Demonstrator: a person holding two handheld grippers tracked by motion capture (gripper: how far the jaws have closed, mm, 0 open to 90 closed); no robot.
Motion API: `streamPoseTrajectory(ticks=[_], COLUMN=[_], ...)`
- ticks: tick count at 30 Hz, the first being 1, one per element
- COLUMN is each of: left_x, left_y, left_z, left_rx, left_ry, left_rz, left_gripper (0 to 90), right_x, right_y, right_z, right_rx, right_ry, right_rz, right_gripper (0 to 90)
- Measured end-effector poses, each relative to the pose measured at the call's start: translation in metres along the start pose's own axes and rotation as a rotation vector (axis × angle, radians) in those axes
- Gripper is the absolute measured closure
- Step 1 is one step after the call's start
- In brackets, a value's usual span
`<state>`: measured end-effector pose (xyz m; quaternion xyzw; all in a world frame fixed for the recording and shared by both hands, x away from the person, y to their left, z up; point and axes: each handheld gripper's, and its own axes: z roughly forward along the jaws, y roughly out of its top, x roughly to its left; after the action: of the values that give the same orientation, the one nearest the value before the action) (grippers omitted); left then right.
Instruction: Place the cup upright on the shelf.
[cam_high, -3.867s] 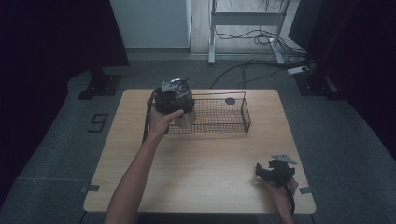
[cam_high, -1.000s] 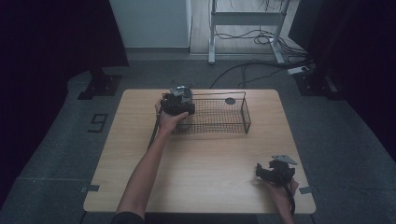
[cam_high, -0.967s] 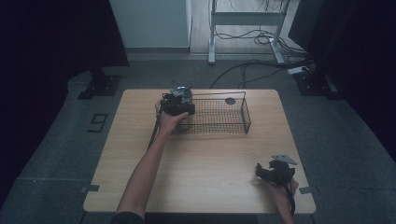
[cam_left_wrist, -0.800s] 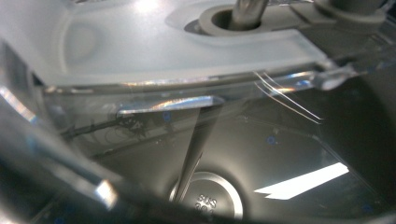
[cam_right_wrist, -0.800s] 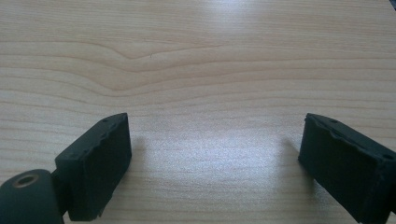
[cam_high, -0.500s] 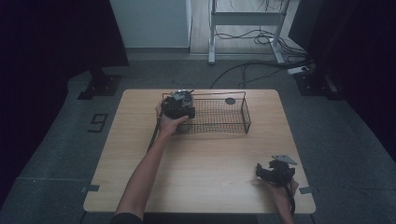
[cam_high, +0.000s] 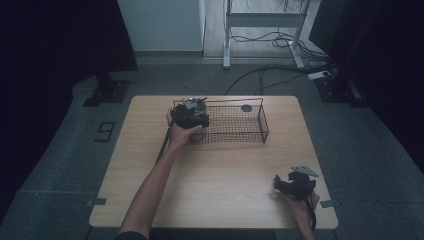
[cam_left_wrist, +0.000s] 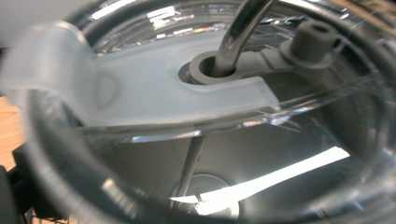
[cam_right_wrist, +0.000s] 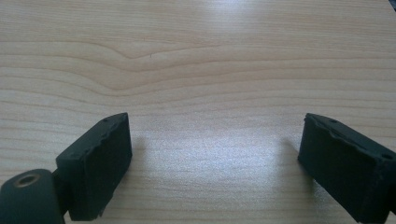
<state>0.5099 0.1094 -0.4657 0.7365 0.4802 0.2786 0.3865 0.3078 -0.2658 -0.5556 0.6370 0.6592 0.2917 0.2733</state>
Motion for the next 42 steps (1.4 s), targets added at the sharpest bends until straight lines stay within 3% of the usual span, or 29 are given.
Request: streamPoseTrajectory(ticks=[4, 9, 14, 18, 27, 32, 37, 42], left_x=[0.002, -0.001, -0.002, -0.003, -0.003, -0.007, -0.013, -0.017], left_y=[0.000, 0.002, 0.004, 0.001, -0.014, -0.029, -0.046, -0.061], left_z=[-0.006, -0.020, -0.038, -0.055, -0.089, -0.102, -0.121, -0.137], left_rx=[-0.008, -0.042, -0.071, -0.072, -0.054, -0.042, -0.033, -0.045], left_ry=[-0.002, 0.025, 0.001, -0.009, -0.012, -0.052, -0.141, -0.163], left_rz=[-0.004, 0.008, 0.019, 0.037, 0.002, 0.002, -0.032, -0.022], left_gripper=[0.0, 0.0, 0.0, 0.0, 0.0, 0.0, 0.5, 0.7], right_x=[0.000, 0.000, 0.000, 0.000, 0.000, 0.000, 0.000, 0.000], right_y=[0.000, 0.000, 0.000, 0.000, 0.000, 0.000, 0.000, 0.000], right_z=[0.000, 0.000, 0.000, 0.000, 0.000, 0.000, 0.000, 0.000], right_rx=[0.000, -0.001, 0.000, 0.000, 0.000, -0.001, 0.000, 0.001], right_ry=[0.000, 0.000, -0.001, 0.000, -0.001, -0.003, -0.003, -0.003], right_rz=[0.000, -0.002, 0.000, -0.001, 0.000, 0.001, 0.004, 0.003], right_gripper=[9.2, 9.3, 9.3, 9.2, 9.2, 9.2, 9.2, 9.1])
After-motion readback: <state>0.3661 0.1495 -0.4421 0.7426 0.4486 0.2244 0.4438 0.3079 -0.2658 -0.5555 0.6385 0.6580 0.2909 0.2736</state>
